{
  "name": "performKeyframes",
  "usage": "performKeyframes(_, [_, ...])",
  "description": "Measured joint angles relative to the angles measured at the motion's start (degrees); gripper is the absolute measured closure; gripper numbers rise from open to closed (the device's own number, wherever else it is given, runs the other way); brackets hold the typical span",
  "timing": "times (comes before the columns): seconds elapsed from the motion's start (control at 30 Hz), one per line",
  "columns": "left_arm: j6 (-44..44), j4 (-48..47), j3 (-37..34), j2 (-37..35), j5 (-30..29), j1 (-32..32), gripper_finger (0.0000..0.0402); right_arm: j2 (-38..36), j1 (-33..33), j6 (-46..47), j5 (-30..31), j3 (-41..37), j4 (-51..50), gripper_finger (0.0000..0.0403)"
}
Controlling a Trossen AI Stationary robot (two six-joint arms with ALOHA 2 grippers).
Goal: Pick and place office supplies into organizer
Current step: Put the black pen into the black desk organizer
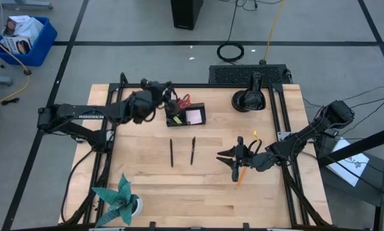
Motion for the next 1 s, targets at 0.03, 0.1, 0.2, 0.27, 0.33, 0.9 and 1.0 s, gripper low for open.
performKeyframes(0.03, [-0.25,-0.18,0.00,0.07,1.22,1.53,0.0337,0.00,0.00,0.00,0.00,0.00,0.10,0.0328])
performKeyframes(0.1, [-1.56,-1.30,0.00,0.66,3.36,4.45,0.0337,0.00,0.00,0.00,0.00,0.00,0.37,0.0328])
performKeyframes(0.2, [-4.64,-3.72,-0.04,1.44,7.08,8.13,0.0337,0.00,0.00,0.00,0.00,0.00,0.38,0.0328])
performKeyframes(0.27, [-4.92,-5.16,-0.02,2.38,8.28,10.12,0.0337,0.00,-0.02,0.00,0.00,0.00,0.39,0.0328])
performKeyframes(0.33, [-6.27,-6.90,-0.16,3.72,8.30,11.91,0.0337,0.00,-0.02,-0.31,0.00,0.00,0.39,0.0328])
performKeyframes(0.9, [-9.62,-1.29,-2.92,7.36,12.62,14.31,0.0337,0.00,-0.02,-0.70,0.02,0.00,0.66,0.0328])
performKeyframes(1.0, [-10.26,-2.46,-2.97,6.94,14.00,12.80,0.0337,0.00,-0.02,-0.37,0.02,0.00,0.36,0.0328])
